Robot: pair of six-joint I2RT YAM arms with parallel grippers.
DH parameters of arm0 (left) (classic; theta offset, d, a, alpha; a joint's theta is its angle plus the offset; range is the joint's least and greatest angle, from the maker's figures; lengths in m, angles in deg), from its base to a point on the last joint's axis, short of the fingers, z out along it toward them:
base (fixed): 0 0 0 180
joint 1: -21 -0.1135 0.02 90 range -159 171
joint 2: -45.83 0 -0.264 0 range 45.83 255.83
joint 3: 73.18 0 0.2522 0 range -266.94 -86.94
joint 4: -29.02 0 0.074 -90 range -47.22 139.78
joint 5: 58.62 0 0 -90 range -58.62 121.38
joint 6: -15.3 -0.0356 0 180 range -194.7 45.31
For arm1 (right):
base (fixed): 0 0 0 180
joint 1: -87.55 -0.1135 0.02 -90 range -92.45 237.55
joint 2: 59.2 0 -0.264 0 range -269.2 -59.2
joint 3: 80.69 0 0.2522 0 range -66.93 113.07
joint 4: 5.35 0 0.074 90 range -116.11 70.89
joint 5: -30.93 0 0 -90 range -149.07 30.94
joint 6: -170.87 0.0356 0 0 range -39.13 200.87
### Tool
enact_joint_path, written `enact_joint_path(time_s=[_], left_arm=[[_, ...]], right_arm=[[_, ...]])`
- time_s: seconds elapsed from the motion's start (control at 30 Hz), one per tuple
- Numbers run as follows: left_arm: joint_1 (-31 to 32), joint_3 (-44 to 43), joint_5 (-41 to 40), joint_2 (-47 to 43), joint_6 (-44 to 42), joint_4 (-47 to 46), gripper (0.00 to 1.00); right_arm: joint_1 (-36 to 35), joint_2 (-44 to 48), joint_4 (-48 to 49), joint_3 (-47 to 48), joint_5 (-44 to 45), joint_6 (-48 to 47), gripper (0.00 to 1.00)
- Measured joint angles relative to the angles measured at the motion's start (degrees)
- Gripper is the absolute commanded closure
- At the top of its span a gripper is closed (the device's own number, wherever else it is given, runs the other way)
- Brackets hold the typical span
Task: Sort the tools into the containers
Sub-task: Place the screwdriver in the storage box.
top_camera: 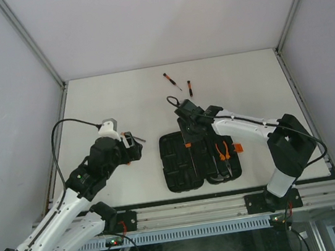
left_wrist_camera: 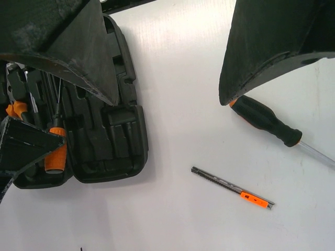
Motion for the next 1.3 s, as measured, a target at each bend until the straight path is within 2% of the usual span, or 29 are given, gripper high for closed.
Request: enact_joint_path(time_s=[0.7, 1.3], left_arm=[[0.0, 0.0, 0.04, 1.42, -0.48, 1.14, 0.19], [-0.37, 0.0, 0.26, 2.62, -0.52, 1.51, 0.19]], right_arm=[[2.01, -9.09, -1.44, 5.2, -2.08, -1.99, 0.87], [2.1, -10.16, -1.53, 5.22, -1.75, -1.77, 0.77]])
